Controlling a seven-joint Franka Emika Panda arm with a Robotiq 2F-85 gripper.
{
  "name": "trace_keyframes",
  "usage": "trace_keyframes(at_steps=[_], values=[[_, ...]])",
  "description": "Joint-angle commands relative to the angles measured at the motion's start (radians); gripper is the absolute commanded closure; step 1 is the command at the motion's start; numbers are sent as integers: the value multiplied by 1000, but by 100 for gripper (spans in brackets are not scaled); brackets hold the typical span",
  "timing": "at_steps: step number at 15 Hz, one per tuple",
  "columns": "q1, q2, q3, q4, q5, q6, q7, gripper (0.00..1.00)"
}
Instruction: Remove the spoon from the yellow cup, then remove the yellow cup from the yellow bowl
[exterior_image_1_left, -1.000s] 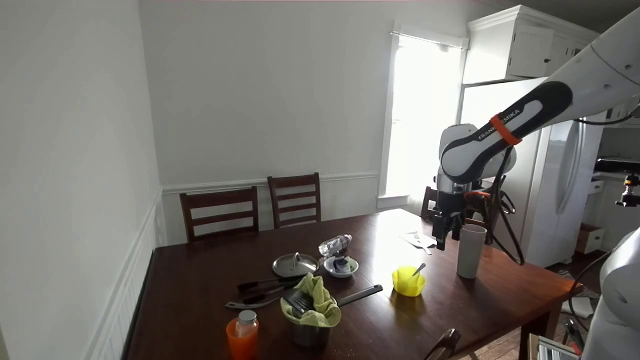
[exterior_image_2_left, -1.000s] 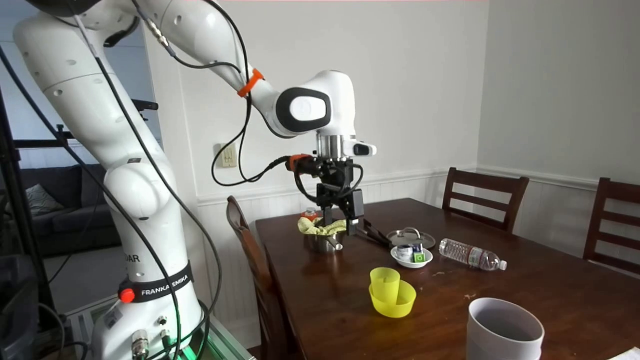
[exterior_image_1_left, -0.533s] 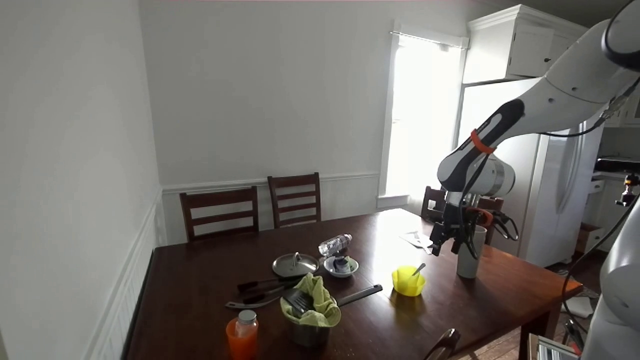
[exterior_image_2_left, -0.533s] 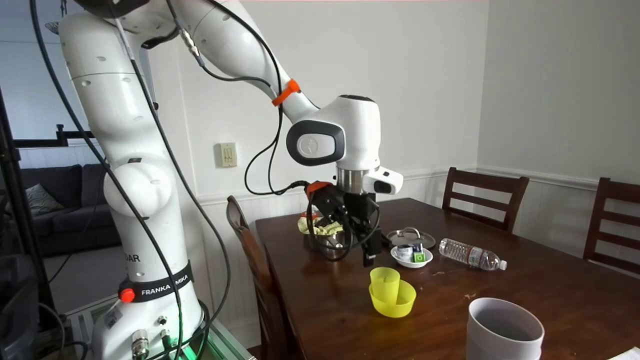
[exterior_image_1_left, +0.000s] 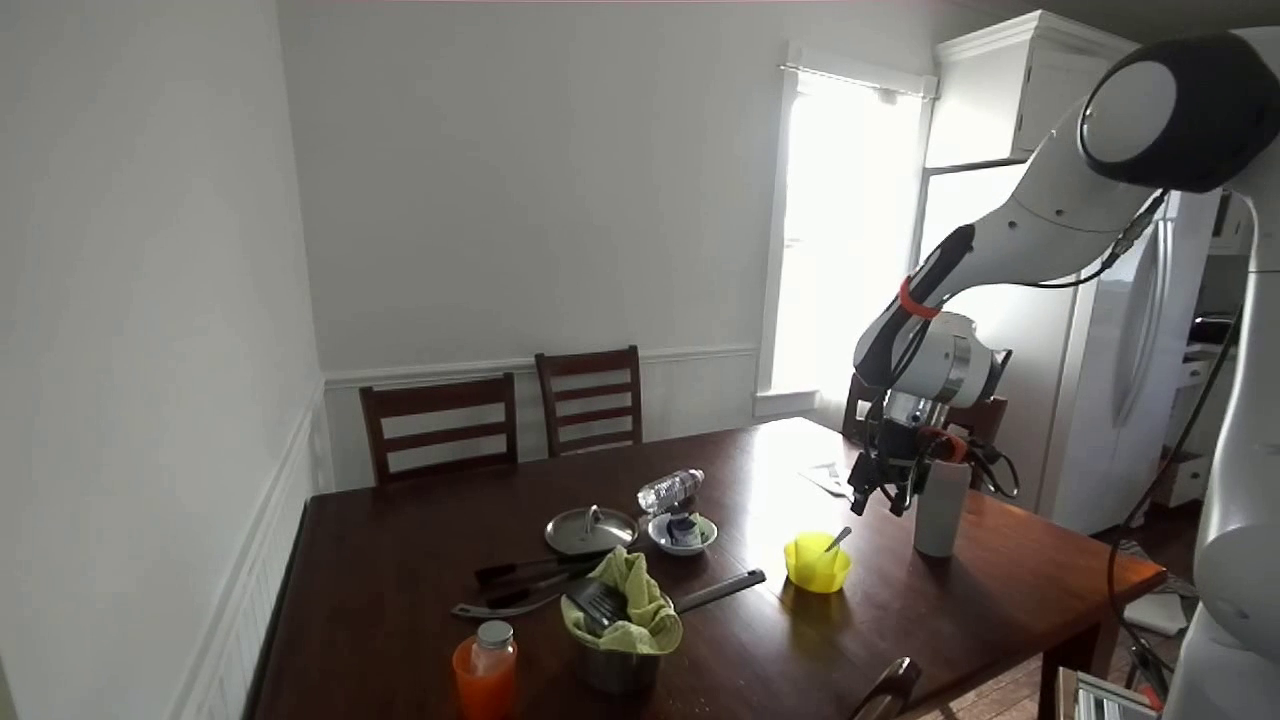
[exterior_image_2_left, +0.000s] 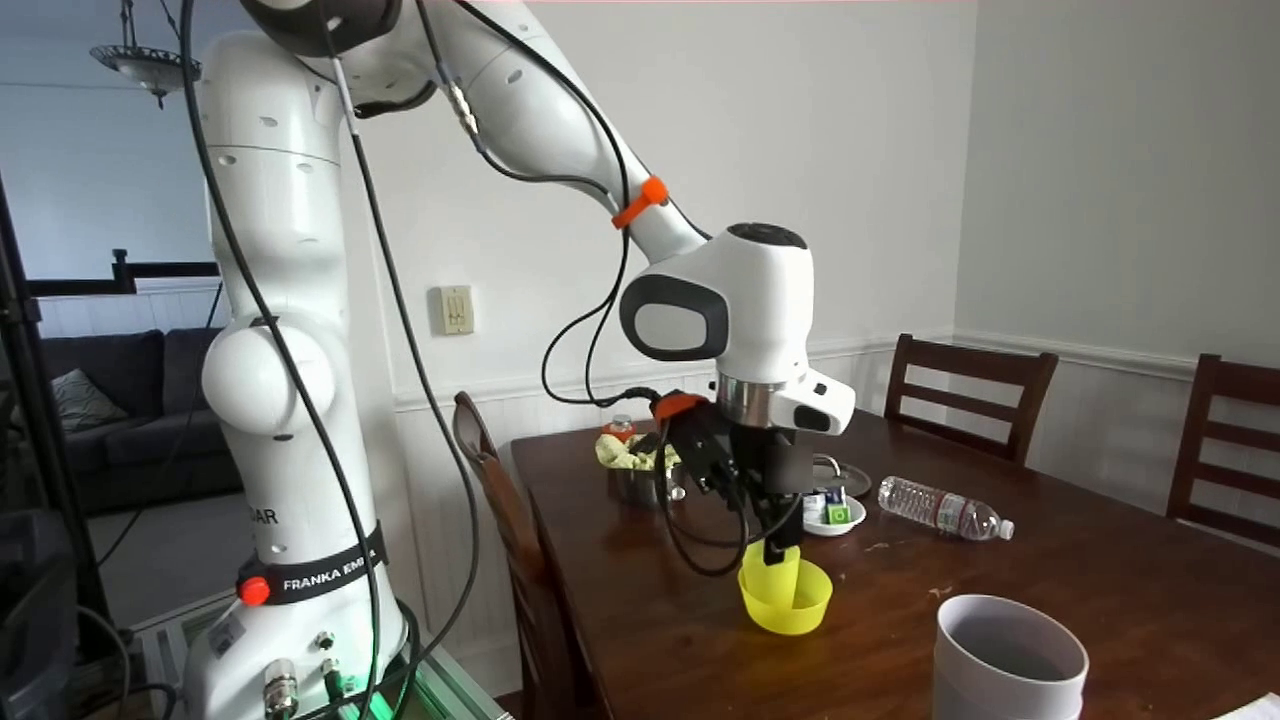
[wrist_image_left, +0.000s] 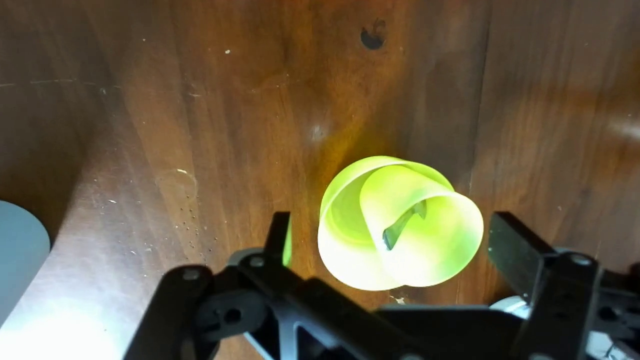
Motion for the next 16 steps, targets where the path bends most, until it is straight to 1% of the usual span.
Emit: trace_keyframes(at_steps=[1,3,5,6,7,12,13,16], values=[[-72,102,68,86,91,-24,-73,4],[-102,135,103,114,115,-32,-94,15],[-128,166,136,140,130,-37,-110,33],[-138,176,149,149,131,-40,-111,47],[-147,188,163,157,136,-40,-117,56],[-172,215,200,187,108,-83,-97,90],[-173,216,203,190,107,-91,-95,96],[-175,217,205,201,109,-101,-96,99]])
